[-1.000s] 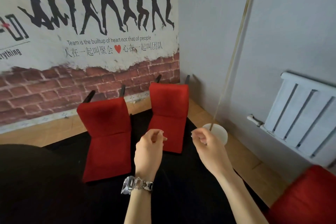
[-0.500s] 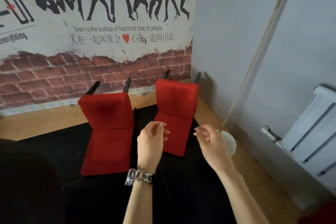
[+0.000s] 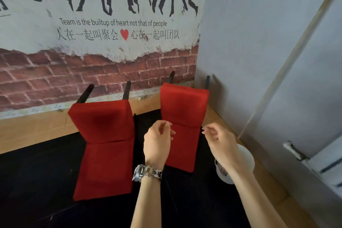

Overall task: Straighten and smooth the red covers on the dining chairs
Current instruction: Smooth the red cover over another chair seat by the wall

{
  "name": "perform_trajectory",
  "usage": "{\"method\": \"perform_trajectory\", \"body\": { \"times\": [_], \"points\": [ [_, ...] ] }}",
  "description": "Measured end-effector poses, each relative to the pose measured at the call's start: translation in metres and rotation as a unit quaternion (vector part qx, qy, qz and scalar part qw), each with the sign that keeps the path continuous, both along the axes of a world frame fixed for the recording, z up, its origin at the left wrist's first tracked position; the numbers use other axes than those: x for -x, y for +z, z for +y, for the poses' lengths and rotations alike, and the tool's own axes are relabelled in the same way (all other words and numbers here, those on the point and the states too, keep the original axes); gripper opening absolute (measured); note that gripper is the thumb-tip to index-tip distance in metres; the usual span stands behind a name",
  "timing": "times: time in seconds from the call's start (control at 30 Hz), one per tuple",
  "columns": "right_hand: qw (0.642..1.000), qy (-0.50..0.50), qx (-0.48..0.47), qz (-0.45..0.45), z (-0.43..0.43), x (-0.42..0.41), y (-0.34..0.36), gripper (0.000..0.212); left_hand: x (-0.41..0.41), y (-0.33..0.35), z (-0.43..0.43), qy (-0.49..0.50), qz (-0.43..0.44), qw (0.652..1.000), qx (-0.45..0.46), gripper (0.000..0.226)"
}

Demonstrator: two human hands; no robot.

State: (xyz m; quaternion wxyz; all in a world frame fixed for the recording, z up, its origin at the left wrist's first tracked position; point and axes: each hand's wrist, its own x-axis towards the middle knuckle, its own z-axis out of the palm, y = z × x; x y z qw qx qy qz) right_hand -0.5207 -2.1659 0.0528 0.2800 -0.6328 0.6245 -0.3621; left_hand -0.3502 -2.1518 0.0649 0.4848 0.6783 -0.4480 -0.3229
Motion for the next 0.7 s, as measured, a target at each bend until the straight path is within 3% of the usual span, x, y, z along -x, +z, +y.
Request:
{"method": "perform_trajectory", "body": {
  "times": [0.33,0.7],
  "points": [
    [0.998,-0.019,-0.045,0.027,-0.1,-0.08,-0.022,0.014,-0.093,-0.02,-0.114,-0.027,-0.063,0.997,-0.038,0.018],
    [0.996,-0.022,-0.089,0.018,-0.215,-0.084,-0.057,0.017,-0.087,-0.052,-0.234,-0.069,-0.081,0.99,-0.095,0.02]
  ]
}}
